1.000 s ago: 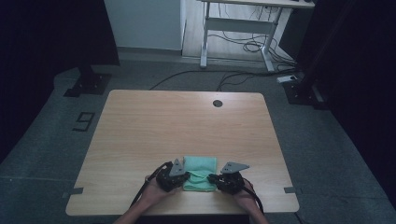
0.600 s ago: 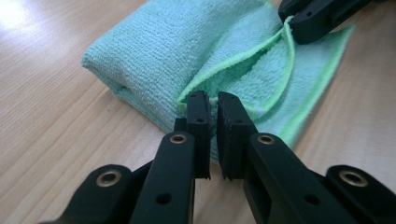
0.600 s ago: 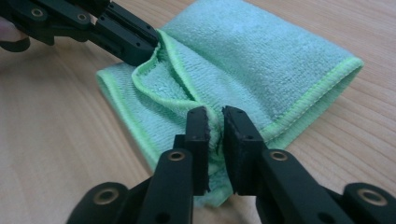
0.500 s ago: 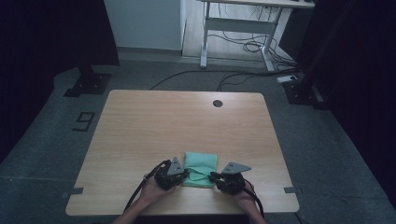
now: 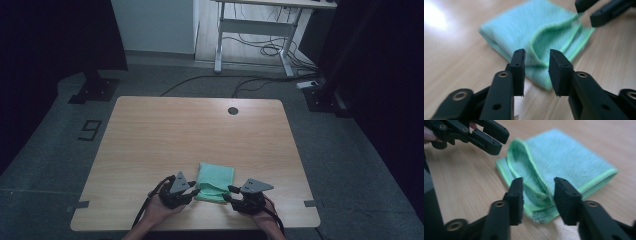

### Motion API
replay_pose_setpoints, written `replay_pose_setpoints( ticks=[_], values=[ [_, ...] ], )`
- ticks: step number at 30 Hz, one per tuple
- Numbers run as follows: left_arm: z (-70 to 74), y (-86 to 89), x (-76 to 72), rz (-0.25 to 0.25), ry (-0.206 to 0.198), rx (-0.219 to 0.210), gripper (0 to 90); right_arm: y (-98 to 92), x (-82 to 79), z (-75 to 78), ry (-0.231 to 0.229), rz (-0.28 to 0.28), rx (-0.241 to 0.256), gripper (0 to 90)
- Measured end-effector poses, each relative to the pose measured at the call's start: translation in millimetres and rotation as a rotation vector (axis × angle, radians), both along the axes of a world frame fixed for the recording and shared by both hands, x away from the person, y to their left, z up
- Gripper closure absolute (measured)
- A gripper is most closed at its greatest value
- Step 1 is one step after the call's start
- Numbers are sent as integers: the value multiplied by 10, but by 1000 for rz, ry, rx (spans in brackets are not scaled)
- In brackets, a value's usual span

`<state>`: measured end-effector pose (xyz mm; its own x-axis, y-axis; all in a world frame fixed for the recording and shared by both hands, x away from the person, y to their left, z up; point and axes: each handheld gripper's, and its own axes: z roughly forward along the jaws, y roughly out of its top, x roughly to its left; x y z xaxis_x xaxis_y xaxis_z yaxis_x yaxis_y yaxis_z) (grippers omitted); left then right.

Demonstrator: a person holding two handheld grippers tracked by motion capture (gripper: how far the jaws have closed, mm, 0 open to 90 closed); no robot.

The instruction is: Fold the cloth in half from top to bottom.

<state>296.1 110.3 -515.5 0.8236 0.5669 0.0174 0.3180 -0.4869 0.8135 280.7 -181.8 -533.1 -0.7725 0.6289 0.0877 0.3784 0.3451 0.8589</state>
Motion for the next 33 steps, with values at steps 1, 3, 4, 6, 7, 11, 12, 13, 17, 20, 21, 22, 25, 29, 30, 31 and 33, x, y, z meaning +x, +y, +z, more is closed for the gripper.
replay_pose_setpoints(
  ticks=[1, 3, 4, 6, 7, 11, 12, 13, 17, 20, 21, 22, 25, 29, 30, 31, 33],
  values=[
    [44, 15, 26, 8, -3, -17, 619, -29, -8, 47, -17, -15, 15, 549],
    [115, 18, 101, 17, -3, -35, 603, -68, 21, 120, -35, -40, 29, 533],
    [142, 3, 147, 22, -1, -42, 596, -82, 53, 151, -36, -49, 40, 529],
    [175, -53, 259, 23, 15, -51, 591, -81, 146, 198, -39, -66, 53, 529],
    [179, -95, 320, 23, 26, -54, 587, -62, 210, 208, -37, -71, 47, 530],
    [114, -280, 543, 9, 69, -3, 562, 93, 499, 127, 11, -82, 5, 521],
    [86, -306, 570, -5, 81, 13, 562, 138, 543, 91, 24, -78, -2, 517],
    [54, -324, 584, -18, 91, 31, 557, 181, 561, 60, 34, -72, -12, 510],
    [-77, -311, 541, -41, 108, 69, 513, 303, 478, -27, 49, -47, -47, 436],
    [-174, -311, 443, -48, 95, 112, 474, 357, 361, -85, 62, -45, -86, 353],
    [-186, -311, 421, -48, 90, 120, 462, 369, 322, -104, 64, -45, -105, 334],
    [-201, -308, 390, -49, 82, 126, 460, 377, 295, -119, 65, -44, -118, 322],
    [-229, -316, 362, -49, 70, 139, 457, 372, 244, -154, 62, -62, -137, 319],
    [-239, -310, 343, -38, 63, 139, 448, 383, 231, -166, 61, -66, -144, 311],
    [-217, -306, 336, -34, 51, 139, 432, 388, 225, -168, 56, -63, -151, 309],
    [-181, -302, 334, -32, 34, 128, 423, 388, 227, -169, 55, -61, -151, 308],
    [-67, -311, 349, -28, 6, 98, 422, 376, 241, -166, 62, -56, -143, 308]
  ],
)
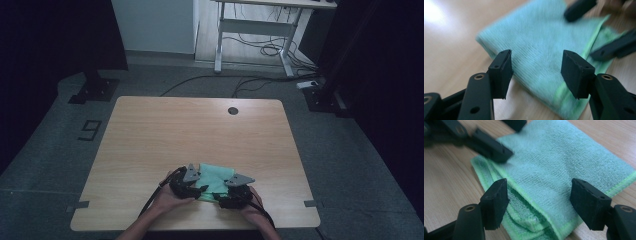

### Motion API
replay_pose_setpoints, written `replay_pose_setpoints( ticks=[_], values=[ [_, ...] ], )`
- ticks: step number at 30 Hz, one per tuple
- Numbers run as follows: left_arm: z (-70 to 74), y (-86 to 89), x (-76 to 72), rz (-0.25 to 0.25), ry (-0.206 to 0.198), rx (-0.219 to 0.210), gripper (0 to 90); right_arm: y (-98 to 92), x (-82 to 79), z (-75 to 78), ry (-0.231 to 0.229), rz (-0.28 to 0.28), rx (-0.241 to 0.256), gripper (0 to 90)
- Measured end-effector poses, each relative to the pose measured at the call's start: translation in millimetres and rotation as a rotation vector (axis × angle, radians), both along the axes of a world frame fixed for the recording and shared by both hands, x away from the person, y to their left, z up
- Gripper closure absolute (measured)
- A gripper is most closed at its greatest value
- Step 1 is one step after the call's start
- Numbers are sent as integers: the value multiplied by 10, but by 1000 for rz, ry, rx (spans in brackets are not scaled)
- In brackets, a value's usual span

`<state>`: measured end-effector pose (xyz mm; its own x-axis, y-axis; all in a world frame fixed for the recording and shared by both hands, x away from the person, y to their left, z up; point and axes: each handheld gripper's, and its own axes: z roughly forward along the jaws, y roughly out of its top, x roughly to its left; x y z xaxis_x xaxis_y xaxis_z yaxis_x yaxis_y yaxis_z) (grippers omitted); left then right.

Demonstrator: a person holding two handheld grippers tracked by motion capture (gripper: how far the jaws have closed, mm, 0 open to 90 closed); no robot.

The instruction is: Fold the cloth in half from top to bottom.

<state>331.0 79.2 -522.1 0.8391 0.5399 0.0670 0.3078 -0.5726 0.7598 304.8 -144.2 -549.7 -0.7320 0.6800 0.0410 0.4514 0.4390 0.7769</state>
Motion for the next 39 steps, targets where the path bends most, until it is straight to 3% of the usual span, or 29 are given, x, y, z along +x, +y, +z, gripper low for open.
replay_pose_setpoints(
  ticks=[3, 5, 9, 12, 14, 18, 20, 23, 25, 30, 35, 39],
  values=[
    [160, -109, 102, -5, -4, -27, 422, -3, 2, -2, -4, 6, 0, 308],
    [190, -234, 211, -21, 26, -20, 421, -4, 3, -2, -3, 9, 1, 308],
    [20, -393, 350, -33, 97, 61, 421, -23, 2, -7, -1, 10, 15, 309],
    [-110, -380, 337, -27, 109, 78, 420, -42, -12, -12, 1, 16, 21, 309],
    [-172, -351, 305, -15, 100, 44, 421, -54, -20, -12, 4, 15, 26, 309],
    [-160, -345, 269, -10, 87, 53, 417, -84, -53, 20, 11, 31, 35, 305],
    [-147, -340, 257, -12, 82, 48, 406, -146, -46, 93, -9, 24, 75, 314],
    [-164, -337, 255, -10, 87, 45, 404, -211, 95, 221, -36, -33, 114, 336],
    [-167, -330, 253, -7, 92, 41, 404, -188, 246, 247, -29, -40, 104, 364],
    [-203, -294, 243, -1, 99, 12, 404, -125, 498, 78, 42, -43, 47, 421],
    [-186, -276, 241, -2, 94, -4, 397, -193, 464, 33, 47, -58, 56, 393],
    [-82, -163, 172, 4, 83, -23, 377, -234, 320, 97, 17, -60, 73, 370]
  ],
)
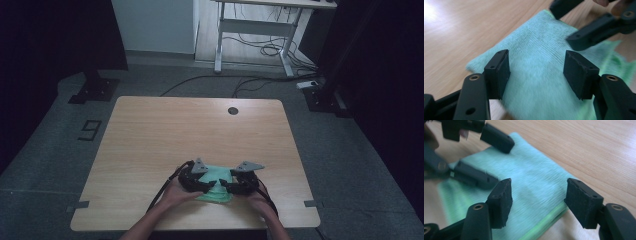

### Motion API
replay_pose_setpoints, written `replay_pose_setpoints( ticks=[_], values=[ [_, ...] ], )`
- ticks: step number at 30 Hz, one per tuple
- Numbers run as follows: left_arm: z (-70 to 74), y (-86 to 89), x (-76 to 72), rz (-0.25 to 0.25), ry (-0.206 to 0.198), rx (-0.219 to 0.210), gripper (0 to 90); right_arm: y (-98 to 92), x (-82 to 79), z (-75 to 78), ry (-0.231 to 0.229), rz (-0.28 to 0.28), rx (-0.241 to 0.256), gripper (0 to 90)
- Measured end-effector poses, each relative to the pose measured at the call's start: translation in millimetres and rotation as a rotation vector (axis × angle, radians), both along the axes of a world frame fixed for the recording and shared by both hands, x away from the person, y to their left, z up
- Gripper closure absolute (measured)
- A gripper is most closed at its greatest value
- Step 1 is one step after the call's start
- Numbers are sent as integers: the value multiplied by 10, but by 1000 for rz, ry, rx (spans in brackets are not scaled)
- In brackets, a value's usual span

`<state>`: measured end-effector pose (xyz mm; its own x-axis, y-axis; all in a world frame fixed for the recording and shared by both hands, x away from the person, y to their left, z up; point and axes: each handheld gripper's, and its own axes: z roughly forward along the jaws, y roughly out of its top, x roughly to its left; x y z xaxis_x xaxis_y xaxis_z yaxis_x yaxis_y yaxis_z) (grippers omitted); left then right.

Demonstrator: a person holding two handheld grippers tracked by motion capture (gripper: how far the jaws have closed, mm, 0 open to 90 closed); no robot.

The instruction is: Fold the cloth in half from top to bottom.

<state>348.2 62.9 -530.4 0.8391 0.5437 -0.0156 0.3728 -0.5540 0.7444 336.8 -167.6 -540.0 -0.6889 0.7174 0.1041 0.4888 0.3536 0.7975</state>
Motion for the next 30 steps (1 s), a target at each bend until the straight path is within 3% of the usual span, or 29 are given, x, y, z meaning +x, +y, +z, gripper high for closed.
replay_pose_setpoints(
  ticks=[3, 6, 12, 17, 24, 30],
  values=[
    [20, 71, -67, -8, 3, 13, 379, 30, -129, -14, 0, 36, -14, 362],
    [-56, 88, -121, -10, 24, 43, 382, 70, -225, -77, 6, 55, -31, 360],
    [-119, 47, -87, -2, -6, 61, 394, 134, -215, -111, -13, 36, -80, 368],
    [-112, 63, 181, 17, 20, 48, 401, 152, 6, -110, -8, 14, -82, 369],
    [-85, 52, 580, 26, 26, 72, 402, 181, 386, -106, -3, -5, -79, 371],
    [-84, 76, 821, 32, 31, 68, 402, 177, 650, -120, 1, -15, -51, 378]
  ],
)
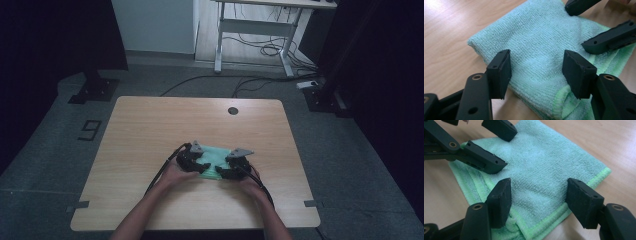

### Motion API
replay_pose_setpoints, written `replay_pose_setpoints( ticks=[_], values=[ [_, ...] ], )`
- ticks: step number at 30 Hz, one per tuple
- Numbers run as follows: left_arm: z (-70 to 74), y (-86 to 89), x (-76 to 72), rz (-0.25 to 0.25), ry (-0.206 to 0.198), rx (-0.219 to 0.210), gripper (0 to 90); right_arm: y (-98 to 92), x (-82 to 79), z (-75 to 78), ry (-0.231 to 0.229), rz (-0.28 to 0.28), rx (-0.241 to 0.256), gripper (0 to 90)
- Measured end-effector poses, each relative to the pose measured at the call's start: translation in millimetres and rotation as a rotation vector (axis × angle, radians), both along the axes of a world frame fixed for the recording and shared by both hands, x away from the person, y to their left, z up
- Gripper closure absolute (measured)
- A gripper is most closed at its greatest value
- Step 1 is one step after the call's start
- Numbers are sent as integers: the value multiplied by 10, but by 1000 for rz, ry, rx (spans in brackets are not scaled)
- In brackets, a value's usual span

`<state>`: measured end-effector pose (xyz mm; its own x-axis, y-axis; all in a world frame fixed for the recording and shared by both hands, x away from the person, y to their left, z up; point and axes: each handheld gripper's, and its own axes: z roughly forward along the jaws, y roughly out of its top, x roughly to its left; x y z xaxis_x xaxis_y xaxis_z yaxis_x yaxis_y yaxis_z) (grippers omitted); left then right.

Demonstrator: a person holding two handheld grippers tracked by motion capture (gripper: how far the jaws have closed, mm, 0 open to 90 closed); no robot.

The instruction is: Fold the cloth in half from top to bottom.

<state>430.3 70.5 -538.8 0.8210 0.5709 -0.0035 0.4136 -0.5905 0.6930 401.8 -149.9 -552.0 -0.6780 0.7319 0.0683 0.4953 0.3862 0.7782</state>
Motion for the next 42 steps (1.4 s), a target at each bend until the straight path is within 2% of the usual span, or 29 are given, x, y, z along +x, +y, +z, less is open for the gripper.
replay_pose_setpoints(
  ticks=[4, 7, 14, 16, 21, 27, 32, 38, 42],
  values=[
    [-2, 2, 63, 8, -3, 1, 401, 10, 110, 1, -4, 5, -4, 377],
    [3, -3, 67, 11, -6, 4, 400, 2, 130, -1, 1, 3, 6, 377],
    [66, 41, -31, 37, -44, 11, 358, -18, 87, 16, -17, -16, 12, 329],
    [84, 65, -81, 39, -49, 5, 355, -31, 57, 46, -36, -20, 15, 325],
    [159, 100, -243, 39, -83, -13, 338, -125, -75, 183, -66, -26, 50, 315],
    [387, 196, -550, 52, -156, -65, 339, -246, -288, 286, -84, -15, 94, 316],
    [447, 340, -781, 81, -153, -97, 339, -333, -485, 276, -91, -18, 100, 316],
    [356, 538, -1065, 94, -132, -97, 336, -456, -776, 187, -94, -32, 110, 316],
    [288, 639, -1198, 106, -118, -110, 336, -519, -949, 150, -99, -34, 112, 316]
  ],
)
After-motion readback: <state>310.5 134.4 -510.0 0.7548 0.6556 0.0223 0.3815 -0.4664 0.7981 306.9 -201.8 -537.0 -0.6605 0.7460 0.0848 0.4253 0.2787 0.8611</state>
